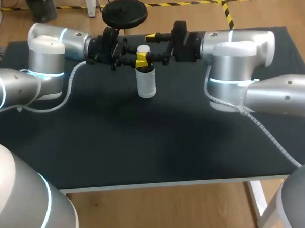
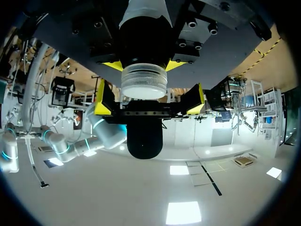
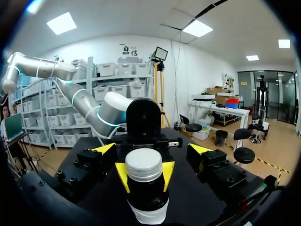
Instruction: Unscrew the bottle cap
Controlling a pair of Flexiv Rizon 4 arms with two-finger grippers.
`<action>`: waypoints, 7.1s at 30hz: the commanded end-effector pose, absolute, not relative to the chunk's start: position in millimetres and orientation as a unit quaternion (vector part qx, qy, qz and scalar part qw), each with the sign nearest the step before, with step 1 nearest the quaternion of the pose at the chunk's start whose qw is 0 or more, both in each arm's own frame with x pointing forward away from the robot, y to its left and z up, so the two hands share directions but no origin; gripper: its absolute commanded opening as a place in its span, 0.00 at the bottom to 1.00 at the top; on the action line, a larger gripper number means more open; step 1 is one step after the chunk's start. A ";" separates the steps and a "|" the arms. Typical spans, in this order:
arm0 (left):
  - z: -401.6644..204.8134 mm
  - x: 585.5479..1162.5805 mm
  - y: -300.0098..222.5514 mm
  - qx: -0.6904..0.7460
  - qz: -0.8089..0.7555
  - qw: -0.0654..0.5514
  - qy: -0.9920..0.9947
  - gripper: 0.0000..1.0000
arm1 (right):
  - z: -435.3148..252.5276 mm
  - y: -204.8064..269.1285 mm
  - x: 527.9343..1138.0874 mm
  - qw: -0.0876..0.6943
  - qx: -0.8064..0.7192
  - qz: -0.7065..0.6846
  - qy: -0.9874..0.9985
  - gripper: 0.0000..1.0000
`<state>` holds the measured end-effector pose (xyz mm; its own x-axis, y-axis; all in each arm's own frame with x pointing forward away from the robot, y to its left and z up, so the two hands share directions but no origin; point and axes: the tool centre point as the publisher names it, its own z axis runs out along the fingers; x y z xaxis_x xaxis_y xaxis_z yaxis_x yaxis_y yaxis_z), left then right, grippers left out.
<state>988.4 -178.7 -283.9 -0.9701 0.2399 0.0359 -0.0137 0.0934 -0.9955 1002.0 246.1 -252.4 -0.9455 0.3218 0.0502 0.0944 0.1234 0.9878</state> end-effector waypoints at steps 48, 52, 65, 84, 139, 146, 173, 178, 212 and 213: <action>-285.0 990.7 -178.4 -0.079 0.670 0.097 -0.732 0.00 | -255.6 236.7 1015.0 -0.134 -0.109 0.595 0.785 0.00; -285.0 990.7 -178.4 -0.079 0.670 0.097 -0.732 0.00 | -254.1 239.5 1012.2 -0.169 -0.155 0.584 0.779 0.00; -285.0 990.7 -178.4 -0.079 0.670 0.097 -0.732 0.00 | -254.8 251.1 1001.2 -0.256 -0.264 0.536 0.760 0.00; -285.0 990.7 -178.4 -0.079 0.670 0.097 -0.732 0.00 | -260.3 248.5 993.6 -0.347 -0.394 0.453 0.721 0.00; -285.0 990.7 -178.4 -0.079 0.670 0.097 -0.732 0.00 | -241.2 237.6 990.0 -0.337 -0.418 0.446 0.716 1.00; -285.0 990.7 -178.4 -0.079 0.670 0.097 -0.732 0.00 | -237.1 233.6 996.4 -0.243 -0.325 0.523 0.750 1.00; -285.0 990.7 -178.4 -0.079 0.670 0.097 -0.732 0.00 | -232.9 204.5 1029.9 0.057 -0.013 0.632 0.773 1.00; -285.0 990.7 -178.4 -0.079 0.670 0.097 -0.732 0.00 | -230.1 204.5 1023.3 0.090 0.021 0.619 0.780 1.00; -285.0 990.7 -178.4 -0.079 0.670 0.097 -0.732 0.00 | -241.1 212.9 1010.0 0.188 0.173 0.621 0.741 1.00; -285.0 990.7 -178.4 -0.079 0.670 0.097 -0.732 0.00 | -241.5 213.5 1009.6 0.186 0.174 0.623 0.740 1.00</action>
<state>988.6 -178.5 -284.3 -0.9700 0.2404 0.0349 -0.0130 0.0923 -0.9956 1014.6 212.3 -238.7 -0.9921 0.1251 0.0087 0.0305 0.1735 0.9844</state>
